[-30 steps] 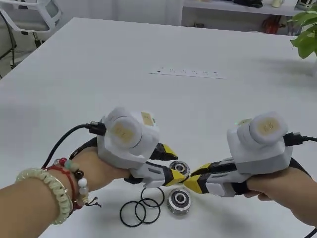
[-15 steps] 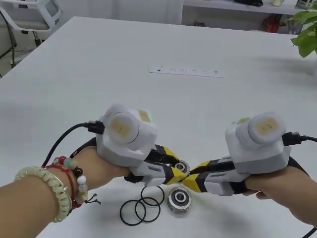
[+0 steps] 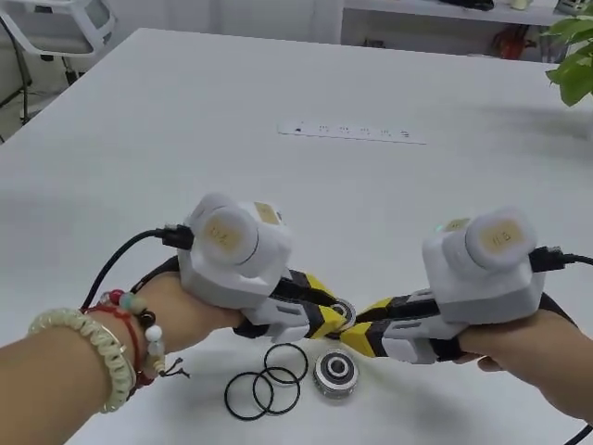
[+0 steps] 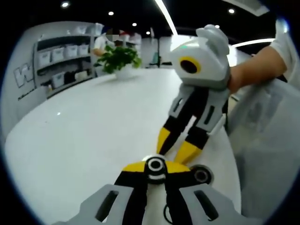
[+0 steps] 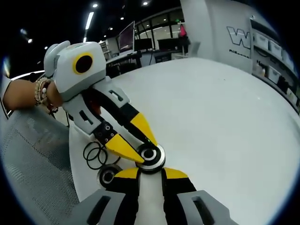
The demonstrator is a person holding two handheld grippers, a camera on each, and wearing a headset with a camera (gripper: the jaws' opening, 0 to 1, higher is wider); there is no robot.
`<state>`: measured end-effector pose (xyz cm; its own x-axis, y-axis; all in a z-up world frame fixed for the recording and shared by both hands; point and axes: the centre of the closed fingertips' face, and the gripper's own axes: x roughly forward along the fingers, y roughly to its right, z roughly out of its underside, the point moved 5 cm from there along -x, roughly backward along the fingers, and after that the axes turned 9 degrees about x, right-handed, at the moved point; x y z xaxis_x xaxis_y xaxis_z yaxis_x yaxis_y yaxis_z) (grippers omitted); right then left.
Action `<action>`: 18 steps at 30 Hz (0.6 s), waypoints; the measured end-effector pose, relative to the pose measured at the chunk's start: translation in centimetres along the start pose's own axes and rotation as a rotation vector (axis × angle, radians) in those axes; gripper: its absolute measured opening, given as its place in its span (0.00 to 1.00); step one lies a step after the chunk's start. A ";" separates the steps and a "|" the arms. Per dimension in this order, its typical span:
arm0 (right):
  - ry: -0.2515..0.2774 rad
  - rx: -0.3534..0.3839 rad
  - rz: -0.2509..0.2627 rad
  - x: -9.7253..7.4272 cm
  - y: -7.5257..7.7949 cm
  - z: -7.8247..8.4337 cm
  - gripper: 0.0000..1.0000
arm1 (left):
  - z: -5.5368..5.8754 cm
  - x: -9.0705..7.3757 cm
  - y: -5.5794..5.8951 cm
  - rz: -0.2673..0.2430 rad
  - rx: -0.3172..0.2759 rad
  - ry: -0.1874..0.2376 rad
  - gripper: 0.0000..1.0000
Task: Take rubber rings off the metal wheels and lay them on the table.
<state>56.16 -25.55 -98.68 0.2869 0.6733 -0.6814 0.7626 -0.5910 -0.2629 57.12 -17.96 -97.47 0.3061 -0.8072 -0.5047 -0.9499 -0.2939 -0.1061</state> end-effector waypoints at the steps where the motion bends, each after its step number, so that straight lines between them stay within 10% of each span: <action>1: 0.002 -0.017 -0.001 0.0 0.0 0.0 0.16 | 0.0 0.0 0.0 0.000 0.000 0.000 0.14; 11: -0.005 -0.082 0.021 -0.2 0.4 0.0 0.00 | 0.0 -0.1 0.0 -0.004 -0.005 0.002 0.14; 18: -0.001 0.042 0.026 -0.3 0.9 0.1 0.00 | 0.0 0.0 0.1 -0.008 0.020 -0.004 0.14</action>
<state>56.72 -26.34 -98.72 0.3057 0.6572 -0.6890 0.7297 -0.6265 -0.2739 57.04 -17.96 -97.46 0.3133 -0.8030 -0.5070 -0.9486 -0.2897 -0.1275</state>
